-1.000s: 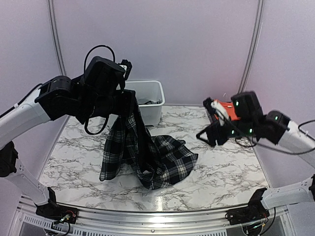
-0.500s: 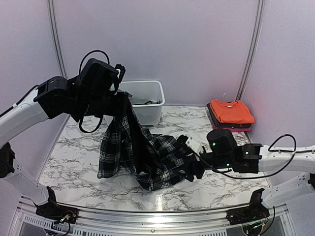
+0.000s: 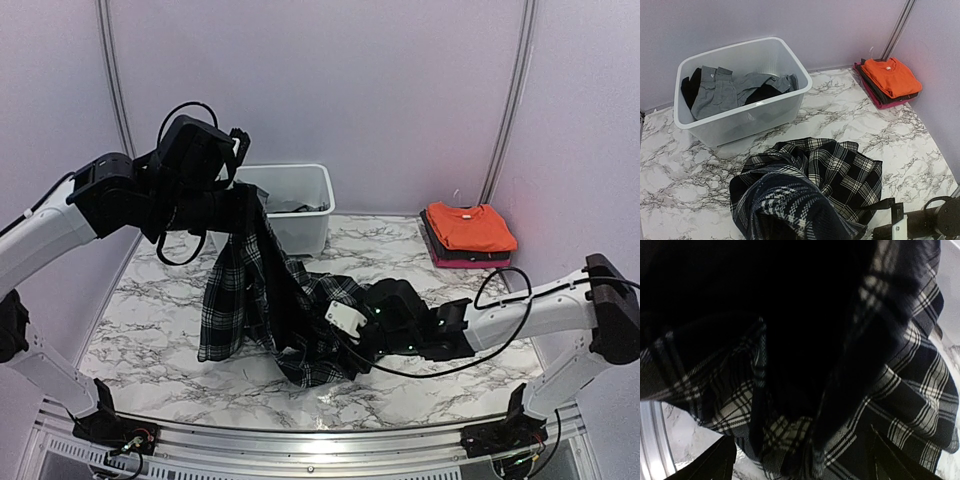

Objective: Fold and stack the mixed laundry pile
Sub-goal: Adjust the crumpled skirt at the center of the board.

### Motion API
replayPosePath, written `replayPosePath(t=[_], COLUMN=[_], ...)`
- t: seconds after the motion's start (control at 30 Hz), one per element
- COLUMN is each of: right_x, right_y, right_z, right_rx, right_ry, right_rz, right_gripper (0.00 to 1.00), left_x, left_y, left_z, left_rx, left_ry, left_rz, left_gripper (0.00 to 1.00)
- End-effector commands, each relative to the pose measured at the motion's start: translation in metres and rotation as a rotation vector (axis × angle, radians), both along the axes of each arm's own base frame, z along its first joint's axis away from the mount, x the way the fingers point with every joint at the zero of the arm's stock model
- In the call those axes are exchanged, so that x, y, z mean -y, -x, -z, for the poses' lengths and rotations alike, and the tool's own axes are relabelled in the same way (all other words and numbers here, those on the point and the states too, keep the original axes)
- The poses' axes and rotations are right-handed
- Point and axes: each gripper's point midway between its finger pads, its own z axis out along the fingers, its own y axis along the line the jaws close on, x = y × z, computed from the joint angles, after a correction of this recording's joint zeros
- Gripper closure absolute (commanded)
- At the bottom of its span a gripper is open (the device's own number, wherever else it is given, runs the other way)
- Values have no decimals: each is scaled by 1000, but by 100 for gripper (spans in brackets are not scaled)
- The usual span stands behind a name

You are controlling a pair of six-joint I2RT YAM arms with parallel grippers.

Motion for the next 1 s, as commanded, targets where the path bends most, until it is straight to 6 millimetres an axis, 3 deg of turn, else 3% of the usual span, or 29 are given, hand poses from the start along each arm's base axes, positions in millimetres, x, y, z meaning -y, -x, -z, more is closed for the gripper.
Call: replayPosePath(t=[0.0, 0.1, 0.17, 0.23, 0.3, 0.37, 0.53, 0.6, 0.73, 0.8, 0.83, 0.87, 0.93, 0.97], right_x=[-24, -29, -28, -22, -8, 14, 77, 93, 99, 98, 98, 97, 95, 94], right_y=[-27, -34, -37, -44, -50, -58, -86, -94, -103, -109, -112, -115, -119, -121], right_z=[-24, -32, -38, -50, -72, -109, -228, -275, -316, -318, -318, -316, -314, -313], right_rx=[165, 204, 232, 251, 282, 325, 419, 477, 535, 542, 538, 528, 502, 492], right_ry=[-14, -6, 5, 26, 52, 36, -104, -128, -105, -77, -69, -61, -52, -45], right_rz=[28, 30, 38, 76, 130, 215, 419, 465, 503, 524, 538, 551, 575, 588], right_gripper=[17, 34, 63, 100, 100, 100, 100, 100, 100, 100, 100, 100, 100, 100], left_x=[-12, -15, -19, -24, -31, -36, -42, -40, -16, -16, -18, -20, -29, -33], left_y=[-2, -4, -5, -7, -8, -9, 0, 6, 35, 43, 45, 48, 56, 60], left_z=[-17, -17, -18, -19, -17, -15, 5, 18, 57, 80, 91, 97, 119, 112], left_rx=[25, 26, 28, 31, 34, 38, 33, 17, -71, -116, -126, -123, -123, -85], left_ry=[49, 49, 49, 49, 44, 23, -69, -103, -136, -142, -133, -102, -33, 41], left_rz=[-27, -35, -44, -54, -67, -66, 7, 66, 314, 345, 340, 335, 309, 302], left_gripper=[100, 100, 100, 100, 100, 100, 99, 96, 94, 93, 88, 76, 38, 24])
